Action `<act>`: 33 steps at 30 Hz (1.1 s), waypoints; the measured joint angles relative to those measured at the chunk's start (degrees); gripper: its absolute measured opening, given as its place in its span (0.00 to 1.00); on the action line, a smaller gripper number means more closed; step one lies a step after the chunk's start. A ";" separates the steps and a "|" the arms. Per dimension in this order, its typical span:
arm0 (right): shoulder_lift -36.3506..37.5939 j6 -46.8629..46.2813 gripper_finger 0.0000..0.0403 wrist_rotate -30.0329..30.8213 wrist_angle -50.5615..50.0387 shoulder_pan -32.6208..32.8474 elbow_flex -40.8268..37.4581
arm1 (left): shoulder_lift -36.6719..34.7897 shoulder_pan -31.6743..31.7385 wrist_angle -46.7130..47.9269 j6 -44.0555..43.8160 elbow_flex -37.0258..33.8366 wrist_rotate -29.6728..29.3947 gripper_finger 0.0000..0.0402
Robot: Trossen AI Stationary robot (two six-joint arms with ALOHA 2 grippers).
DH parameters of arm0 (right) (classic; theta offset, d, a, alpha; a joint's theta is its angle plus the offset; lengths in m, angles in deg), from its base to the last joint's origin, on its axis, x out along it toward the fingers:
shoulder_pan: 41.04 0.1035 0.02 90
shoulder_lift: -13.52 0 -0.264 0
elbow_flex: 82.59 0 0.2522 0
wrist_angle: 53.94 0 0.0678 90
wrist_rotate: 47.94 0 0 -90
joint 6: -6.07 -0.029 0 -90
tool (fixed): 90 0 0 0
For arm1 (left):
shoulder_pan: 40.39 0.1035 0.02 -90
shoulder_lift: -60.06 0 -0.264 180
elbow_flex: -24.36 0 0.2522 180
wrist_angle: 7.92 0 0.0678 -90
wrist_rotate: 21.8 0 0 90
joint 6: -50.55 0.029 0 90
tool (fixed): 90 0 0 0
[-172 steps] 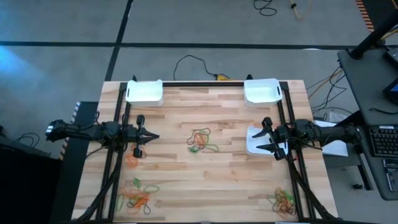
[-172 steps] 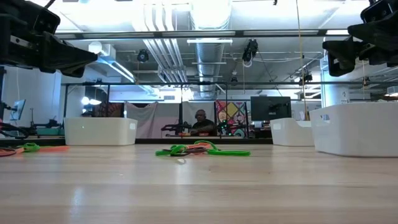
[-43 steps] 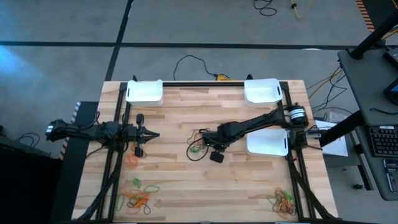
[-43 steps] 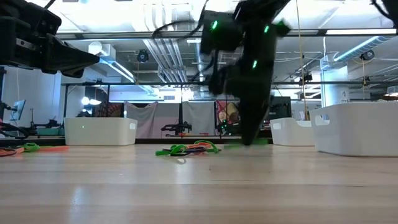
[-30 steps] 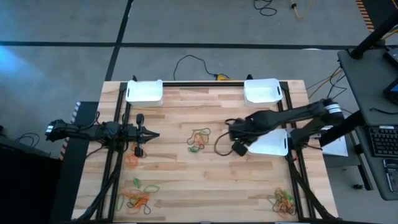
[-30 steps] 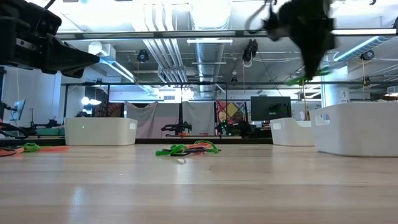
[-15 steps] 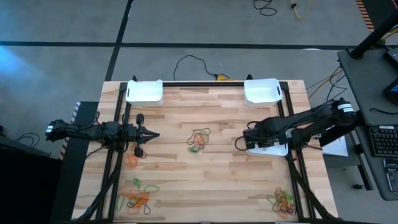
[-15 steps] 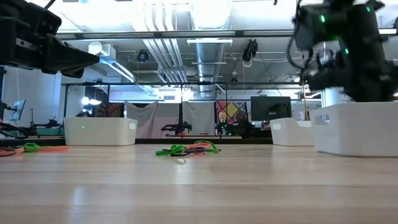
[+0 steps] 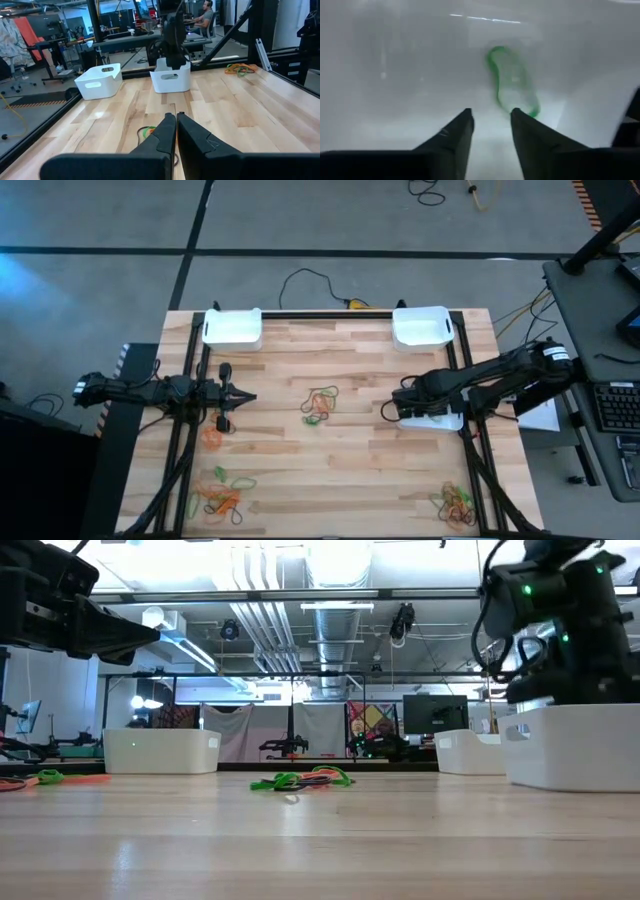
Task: Sort rubber bands into baskets
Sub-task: Put the green rubber band into the bottom white bin
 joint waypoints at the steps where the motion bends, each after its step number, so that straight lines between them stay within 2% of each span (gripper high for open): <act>1: 0.00 0.68 0.38 -0.01 -1.27 0.09 1.37 | 0.00 -0.01 -0.02 0.00 0.00 0.00 0.00; 5: -0.01 1.61 0.45 0.56 -2.73 0.22 8.58 | 0.03 0.00 -0.02 0.00 0.01 0.00 0.00; 8: -1.26 2.66 0.45 5.40 -2.63 1.14 15.55 | 0.03 0.00 -0.02 0.00 0.02 0.00 0.00; 11: -4.77 7.57 0.44 9.96 -2.60 1.35 22.09 | 0.03 -0.01 -0.02 -0.02 0.02 0.00 0.00; 14: -10.55 15.84 0.42 10.90 -1.71 0.08 27.61 | 0.03 -0.01 -0.02 0.00 0.01 0.00 0.00; 22: -30.06 37.20 0.44 7.19 10.36 -5.00 41.03 | 0.03 -0.01 -0.02 -0.02 0.00 0.00 0.00; 26: -37.88 43.53 0.44 6.85 10.65 -9.29 47.97 | 0.03 -0.02 -0.02 -0.01 0.01 0.00 0.00; 33: -46.67 51.95 0.42 -1.41 11.49 -13.66 55.81 | 0.03 -0.02 -0.02 0.00 0.02 0.00 0.00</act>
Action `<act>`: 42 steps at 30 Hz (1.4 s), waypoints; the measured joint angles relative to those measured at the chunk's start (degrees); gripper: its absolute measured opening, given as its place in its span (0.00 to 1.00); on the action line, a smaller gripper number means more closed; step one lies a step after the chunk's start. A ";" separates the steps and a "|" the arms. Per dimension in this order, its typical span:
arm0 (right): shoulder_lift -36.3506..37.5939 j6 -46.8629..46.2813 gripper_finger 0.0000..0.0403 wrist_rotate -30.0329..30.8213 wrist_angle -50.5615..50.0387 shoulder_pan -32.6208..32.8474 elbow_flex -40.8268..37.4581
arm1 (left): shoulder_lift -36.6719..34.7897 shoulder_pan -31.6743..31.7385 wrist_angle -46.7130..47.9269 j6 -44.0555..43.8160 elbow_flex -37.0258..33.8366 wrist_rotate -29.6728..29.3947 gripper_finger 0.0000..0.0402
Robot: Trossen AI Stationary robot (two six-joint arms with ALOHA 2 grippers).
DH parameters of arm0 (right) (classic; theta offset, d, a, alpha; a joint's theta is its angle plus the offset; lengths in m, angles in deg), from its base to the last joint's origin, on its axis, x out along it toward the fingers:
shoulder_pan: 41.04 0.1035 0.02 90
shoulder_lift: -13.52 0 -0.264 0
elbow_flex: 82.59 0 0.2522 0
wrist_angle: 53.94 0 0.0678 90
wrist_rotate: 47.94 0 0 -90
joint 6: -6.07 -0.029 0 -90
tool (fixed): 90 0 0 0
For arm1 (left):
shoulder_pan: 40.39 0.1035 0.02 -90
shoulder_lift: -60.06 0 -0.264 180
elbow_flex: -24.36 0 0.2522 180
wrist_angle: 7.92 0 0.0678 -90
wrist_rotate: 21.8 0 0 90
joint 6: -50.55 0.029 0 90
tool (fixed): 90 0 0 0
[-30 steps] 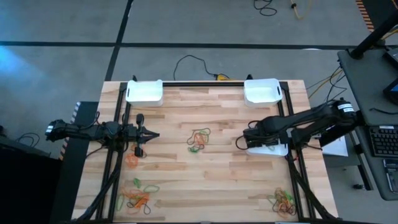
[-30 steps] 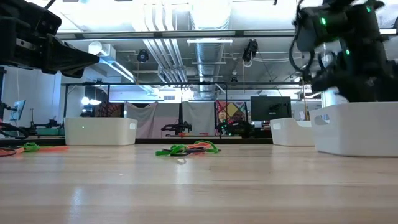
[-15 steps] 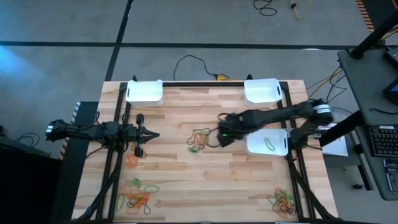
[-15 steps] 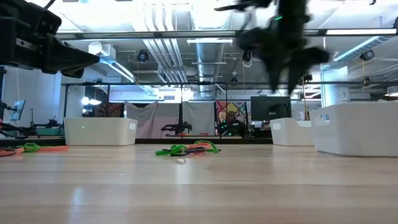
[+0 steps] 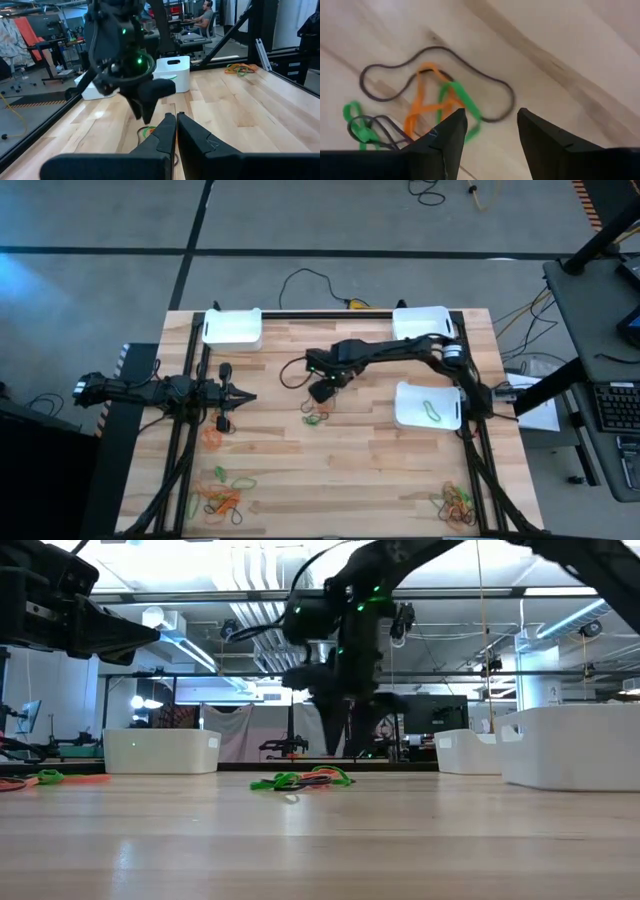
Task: Sort rubber bands into baskets
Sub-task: Put the green rubber band into the bottom white bin
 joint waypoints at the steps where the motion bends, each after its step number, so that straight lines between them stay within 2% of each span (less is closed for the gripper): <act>1: -0.90 0.81 0.42 -0.62 0.12 -0.12 0.95 | 0.00 0.00 0.00 -0.02 -0.01 0.01 0.00; 12: -8.28 3.98 0.40 -1.69 -0.86 -0.14 8.80 | 0.00 0.01 0.01 0.00 -0.01 0.00 0.00; 16: -8.55 3.91 0.31 -1.65 -1.06 -0.14 9.30 | 0.00 0.02 0.00 -0.02 0.00 0.00 0.00; 23: -8.30 4.58 0.06 -1.65 -7.90 -0.14 10.19 | 0.00 0.01 0.00 -0.01 -0.02 0.01 0.00; 26: -7.72 5.86 0.03 -1.58 -11.49 -0.06 12.12 | 0.00 0.00 0.00 -0.02 0.00 0.02 0.00; 32: -1.80 5.49 0.03 1.18 -15.83 0.85 14.65 | 0.00 0.02 0.00 -0.02 -0.01 0.02 0.00; 36: 4.71 3.24 0.03 7.36 -23.99 2.23 13.57 | 0.00 0.00 0.00 -0.02 0.00 0.02 0.00; 38: 8.71 0.95 0.03 10.39 -29.04 2.94 11.14 | 0.00 0.00 0.02 -0.02 0.00 0.02 0.00; 42: 17.49 -5.66 0.03 10.80 -32.40 3.47 2.07 | 0.00 0.02 -0.01 -0.02 0.00 0.00 0.00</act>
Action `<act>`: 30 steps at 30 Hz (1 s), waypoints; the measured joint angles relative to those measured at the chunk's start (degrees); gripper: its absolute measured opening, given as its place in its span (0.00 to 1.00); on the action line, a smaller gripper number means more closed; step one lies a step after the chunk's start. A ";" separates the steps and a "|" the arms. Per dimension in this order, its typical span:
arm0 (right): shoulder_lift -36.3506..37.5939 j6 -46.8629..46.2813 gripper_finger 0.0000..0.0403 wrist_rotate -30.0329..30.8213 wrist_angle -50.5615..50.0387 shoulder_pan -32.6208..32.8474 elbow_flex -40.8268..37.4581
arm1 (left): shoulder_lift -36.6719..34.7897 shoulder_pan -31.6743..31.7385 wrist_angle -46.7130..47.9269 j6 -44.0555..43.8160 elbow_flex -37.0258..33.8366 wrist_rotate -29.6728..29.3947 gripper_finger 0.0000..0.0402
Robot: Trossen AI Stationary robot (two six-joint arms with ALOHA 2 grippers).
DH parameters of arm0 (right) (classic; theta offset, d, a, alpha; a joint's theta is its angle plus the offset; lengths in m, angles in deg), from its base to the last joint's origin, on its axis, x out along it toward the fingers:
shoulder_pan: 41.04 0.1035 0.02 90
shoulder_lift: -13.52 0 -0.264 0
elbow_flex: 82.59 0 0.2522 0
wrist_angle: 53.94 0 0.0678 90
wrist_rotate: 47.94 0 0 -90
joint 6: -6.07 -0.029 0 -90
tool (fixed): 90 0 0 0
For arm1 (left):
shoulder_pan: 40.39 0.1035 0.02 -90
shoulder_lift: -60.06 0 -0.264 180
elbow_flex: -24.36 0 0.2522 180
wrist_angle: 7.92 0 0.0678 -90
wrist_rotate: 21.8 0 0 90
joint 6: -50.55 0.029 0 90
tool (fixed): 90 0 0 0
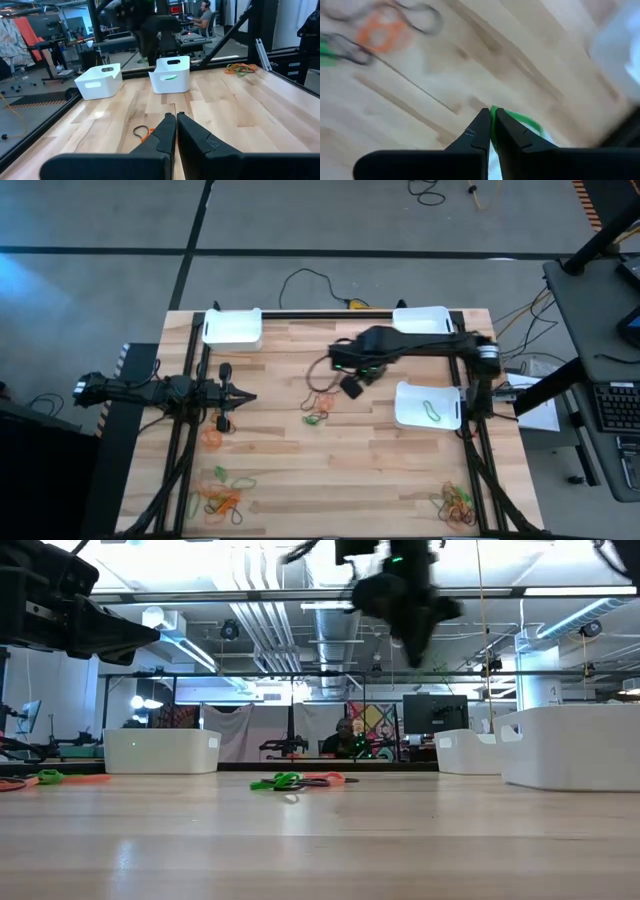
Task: Sort rubber bands into baskets
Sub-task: Put the green rubber band into the bottom white bin
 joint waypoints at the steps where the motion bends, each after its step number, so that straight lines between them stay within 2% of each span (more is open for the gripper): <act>1: 2.32 -2.01 0.03 -0.09 -0.12 0.08 -2.82 | 0.00 0.00 0.00 0.00 -0.01 0.01 0.00; 8: 15.64 -16.29 0.03 -1.49 0.38 1.83 -23.27 | 0.00 0.00 0.00 0.01 -0.02 0.00 0.00; 12: 18.46 -21.70 0.03 -1.30 0.94 4.06 -33.21 | 0.00 0.00 0.01 0.00 0.00 0.00 0.00; 15: 18.89 -24.73 0.03 -4.64 4.81 5.70 -38.88 | 0.00 0.00 0.01 0.00 -0.01 0.00 0.00; 23: 18.89 -33.85 0.03 -5.06 20.64 9.61 -49.49 | 0.00 -0.02 0.01 0.01 -0.02 0.00 0.00; 30: 19.72 -34.59 0.03 -4.97 21.67 10.19 -53.57 | 0.00 -0.02 -0.01 0.00 0.00 0.00 0.00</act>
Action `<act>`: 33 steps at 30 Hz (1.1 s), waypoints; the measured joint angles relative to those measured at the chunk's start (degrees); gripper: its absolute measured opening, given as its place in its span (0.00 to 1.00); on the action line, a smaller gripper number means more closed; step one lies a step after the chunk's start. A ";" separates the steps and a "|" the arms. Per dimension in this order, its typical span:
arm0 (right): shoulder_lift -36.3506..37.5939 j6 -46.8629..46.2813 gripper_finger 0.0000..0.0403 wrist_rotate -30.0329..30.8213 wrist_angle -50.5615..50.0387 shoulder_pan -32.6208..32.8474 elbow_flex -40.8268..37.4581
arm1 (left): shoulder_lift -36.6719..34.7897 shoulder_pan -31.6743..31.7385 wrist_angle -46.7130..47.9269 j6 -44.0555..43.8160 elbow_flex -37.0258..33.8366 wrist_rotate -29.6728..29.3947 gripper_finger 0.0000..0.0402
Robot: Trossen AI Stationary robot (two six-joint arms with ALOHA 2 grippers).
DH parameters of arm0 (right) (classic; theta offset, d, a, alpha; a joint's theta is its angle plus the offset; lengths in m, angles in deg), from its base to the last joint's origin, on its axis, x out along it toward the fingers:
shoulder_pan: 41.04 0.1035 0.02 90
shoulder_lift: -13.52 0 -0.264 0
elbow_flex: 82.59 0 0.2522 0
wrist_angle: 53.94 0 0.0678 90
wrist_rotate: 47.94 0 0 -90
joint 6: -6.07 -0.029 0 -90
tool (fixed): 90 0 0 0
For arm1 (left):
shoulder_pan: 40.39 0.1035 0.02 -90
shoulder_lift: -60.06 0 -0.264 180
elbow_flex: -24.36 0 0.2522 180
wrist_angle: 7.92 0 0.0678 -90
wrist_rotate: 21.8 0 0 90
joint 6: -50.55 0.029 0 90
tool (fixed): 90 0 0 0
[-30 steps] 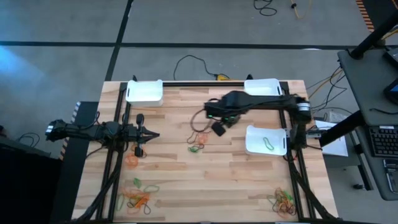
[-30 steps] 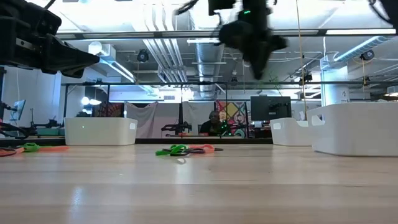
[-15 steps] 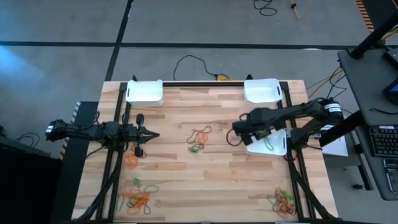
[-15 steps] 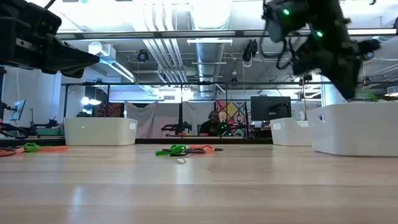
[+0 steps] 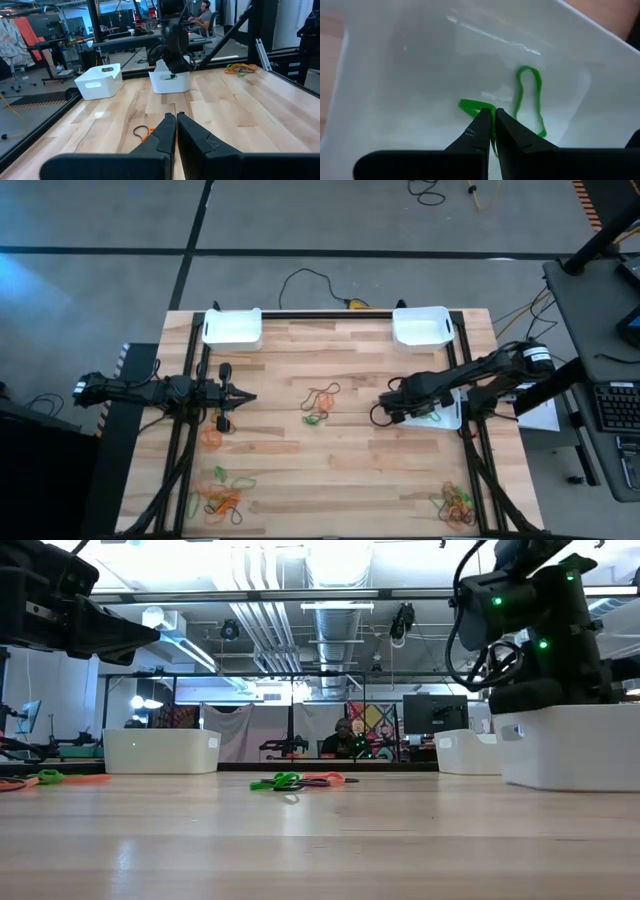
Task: Sort rubber bands into baskets
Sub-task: Put the green rubber band into the bottom white bin
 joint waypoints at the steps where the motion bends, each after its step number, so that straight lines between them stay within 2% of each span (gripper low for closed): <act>1: 0.28 0.16 0.03 0.00 -0.13 -0.12 -0.10 | 0.00 0.02 0.01 0.00 -0.01 0.00 0.00; 10: 3.62 0.20 0.05 -0.13 -0.30 -0.27 0.39 | 0.00 0.02 -0.01 0.00 0.00 0.00 0.00; 20: 7.31 0.11 0.33 0.00 -0.33 -0.27 4.21 | 0.00 0.02 -2.36 -1.67 -0.01 -0.21 0.00; 23: 5.93 -1.17 0.37 0.00 1.24 -0.27 3.79 | 0.00 0.02 -7.05 -11.13 0.00 0.00 0.00; 27: 4.08 -0.82 0.39 0.05 9.87 -0.27 4.00 | -0.01 0.02 -13.58 -32.28 0.00 0.00 0.00; 29: 3.12 -1.55 0.40 0.63 10.81 -0.27 4.82 | -0.01 0.02 -14.42 -41.93 0.00 0.02 0.00; 31: 2.58 -1.86 0.39 1.52 10.18 -0.27 5.48 | 0.00 0.03 -14.41 -46.16 0.00 -0.09 0.00; 33: 2.32 -2.35 0.39 1.55 10.01 -0.27 6.42 | 0.07 0.07 -14.47 -44.46 0.00 -2.08 0.00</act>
